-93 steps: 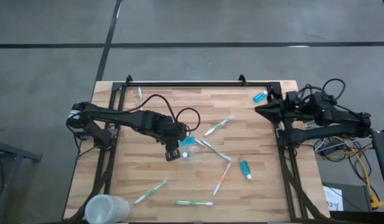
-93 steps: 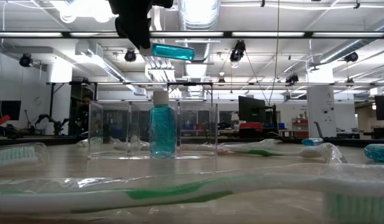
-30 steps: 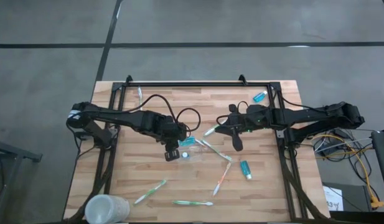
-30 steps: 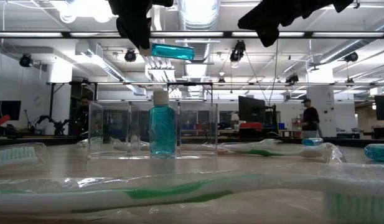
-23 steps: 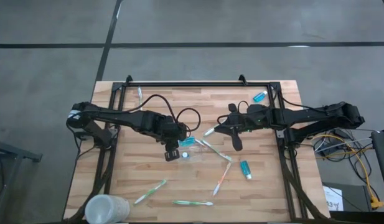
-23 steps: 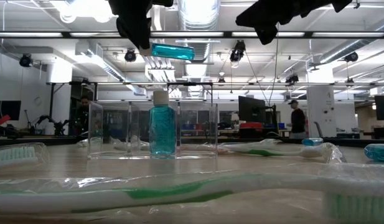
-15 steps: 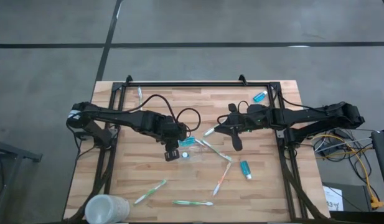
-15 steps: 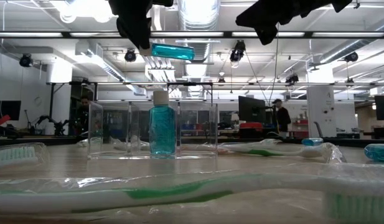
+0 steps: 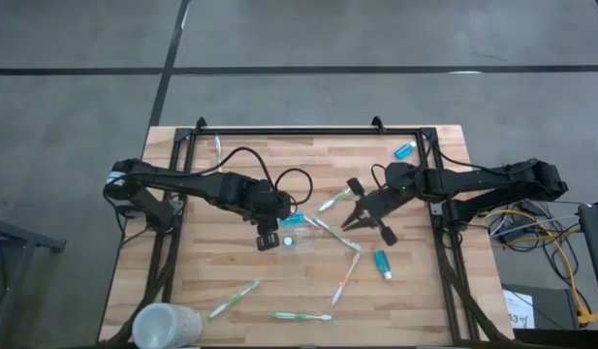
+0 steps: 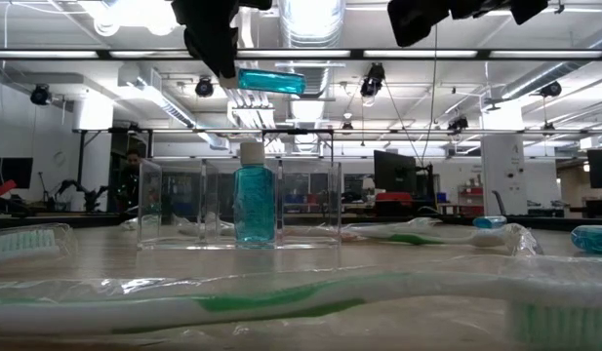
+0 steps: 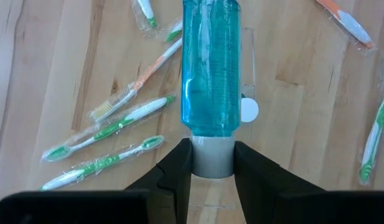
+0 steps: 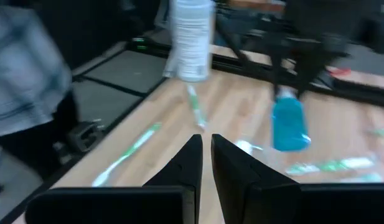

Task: Pick & Place toothbrushing station
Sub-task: Put the blue mouthwash bottle into the transparent organizer

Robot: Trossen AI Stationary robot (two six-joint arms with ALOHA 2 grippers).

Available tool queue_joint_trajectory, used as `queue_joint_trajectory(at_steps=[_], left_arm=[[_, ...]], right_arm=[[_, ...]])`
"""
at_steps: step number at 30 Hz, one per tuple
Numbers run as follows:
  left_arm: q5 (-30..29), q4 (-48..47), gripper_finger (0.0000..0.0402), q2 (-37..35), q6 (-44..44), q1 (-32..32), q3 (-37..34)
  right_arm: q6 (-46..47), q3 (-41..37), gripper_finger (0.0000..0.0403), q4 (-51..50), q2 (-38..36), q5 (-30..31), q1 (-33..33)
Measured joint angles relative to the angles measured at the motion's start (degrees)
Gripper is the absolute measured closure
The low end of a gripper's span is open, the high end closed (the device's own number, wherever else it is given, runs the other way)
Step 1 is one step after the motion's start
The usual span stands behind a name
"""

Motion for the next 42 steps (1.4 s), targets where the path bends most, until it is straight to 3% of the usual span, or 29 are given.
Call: queue_joint_trajectory(at_steps=[7, 13, 22, 26, 32, 42], left_arm=[[-0.06, -0.02, 0.0296, 0.0, -0.04, 0.0, -0.01], [-0.09, -0.02, 0.0296, 0.0, -0.08, -0.02, -0.01], [-0.18, 0.0, 0.0296, 0.0, -0.1, -0.04, -0.01], [-0.17, 0.03, 0.0296, 0.0, -0.13, -0.04, -0.02], [-0.17, 0.06, 0.0296, 0.0, -0.03, -0.01, -0.02], [-0.64, 0.2, 0.0296, 0.0, 0.89, 0.0, -0.02]], right_arm=[[5.29, 0.0, 0.0369, 0.03, 0.0, 7.85, 0.01], [6.2, 0.0, 0.0369, 0.1, 0.0, 7.85, 0.02], [-2.79, 0.0, 0.0369, 0.15, 0.23, 4.02, 0.02], [1.92, 0.0, 0.0369, -0.39, 0.35, 8.81, 0.02], [11.61, 0.0, 0.0369, -5.98, 0.35, 21.23, -0.04], [15.05, 0.0, 0.0369, -7.24, 0.35, 23.08, -0.09]])
